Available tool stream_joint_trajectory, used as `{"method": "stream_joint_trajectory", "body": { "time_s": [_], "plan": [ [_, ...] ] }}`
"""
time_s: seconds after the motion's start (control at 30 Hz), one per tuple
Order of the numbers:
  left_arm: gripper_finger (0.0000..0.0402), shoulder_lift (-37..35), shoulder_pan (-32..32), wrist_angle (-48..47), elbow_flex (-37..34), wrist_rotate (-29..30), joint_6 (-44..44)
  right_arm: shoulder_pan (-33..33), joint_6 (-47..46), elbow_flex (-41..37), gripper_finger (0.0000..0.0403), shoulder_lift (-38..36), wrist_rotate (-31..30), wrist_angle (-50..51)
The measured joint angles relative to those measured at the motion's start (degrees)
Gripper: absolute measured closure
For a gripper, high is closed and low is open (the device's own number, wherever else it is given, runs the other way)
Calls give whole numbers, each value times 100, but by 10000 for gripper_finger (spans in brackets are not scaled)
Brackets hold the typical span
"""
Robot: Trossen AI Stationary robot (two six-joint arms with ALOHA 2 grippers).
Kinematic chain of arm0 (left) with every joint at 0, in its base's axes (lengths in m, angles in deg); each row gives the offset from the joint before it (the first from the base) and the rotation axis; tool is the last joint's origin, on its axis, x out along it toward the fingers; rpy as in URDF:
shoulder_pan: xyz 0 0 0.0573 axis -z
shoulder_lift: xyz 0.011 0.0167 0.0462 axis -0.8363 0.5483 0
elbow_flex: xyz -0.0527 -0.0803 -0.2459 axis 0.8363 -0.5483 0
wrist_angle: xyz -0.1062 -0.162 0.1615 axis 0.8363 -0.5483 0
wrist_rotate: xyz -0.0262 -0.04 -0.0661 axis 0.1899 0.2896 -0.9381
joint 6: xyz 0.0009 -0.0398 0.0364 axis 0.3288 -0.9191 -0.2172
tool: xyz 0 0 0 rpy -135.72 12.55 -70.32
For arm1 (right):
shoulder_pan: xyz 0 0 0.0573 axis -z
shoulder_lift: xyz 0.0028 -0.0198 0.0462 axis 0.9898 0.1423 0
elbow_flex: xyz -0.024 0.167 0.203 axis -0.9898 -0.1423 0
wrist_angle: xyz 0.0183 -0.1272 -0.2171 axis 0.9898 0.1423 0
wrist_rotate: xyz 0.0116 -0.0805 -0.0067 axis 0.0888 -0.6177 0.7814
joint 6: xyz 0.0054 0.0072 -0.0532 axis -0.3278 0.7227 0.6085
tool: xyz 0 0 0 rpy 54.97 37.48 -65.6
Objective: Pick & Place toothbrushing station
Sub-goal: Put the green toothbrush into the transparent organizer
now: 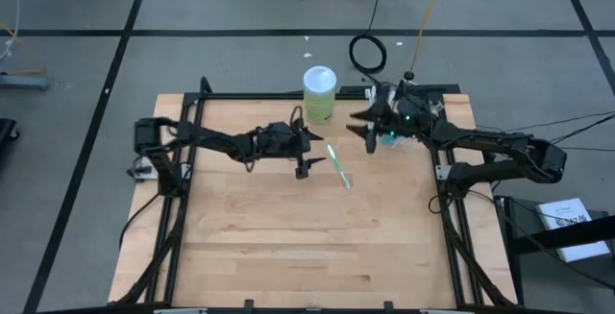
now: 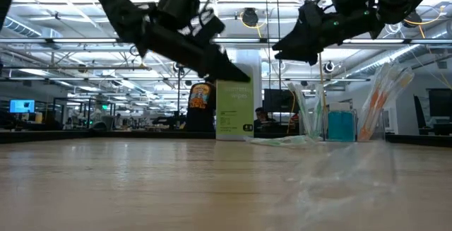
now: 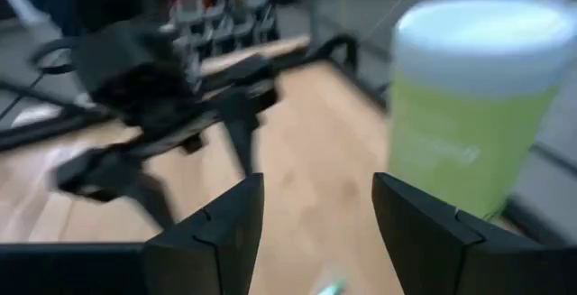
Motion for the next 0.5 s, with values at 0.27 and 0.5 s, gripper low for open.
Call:
{"method": "stream_joint_trajectory", "body": {
  "time_s": [0.27, 0.5],
  "plan": [
    [108, 1287, -2, 57, 816, -495, 83, -428, 45, -2, 206, 4, -49, 541],
    [108, 2074, -3, -1993, 2193, -1129, 39, -461, 72, -2, 207, 4, -53, 487]
  ]
}}
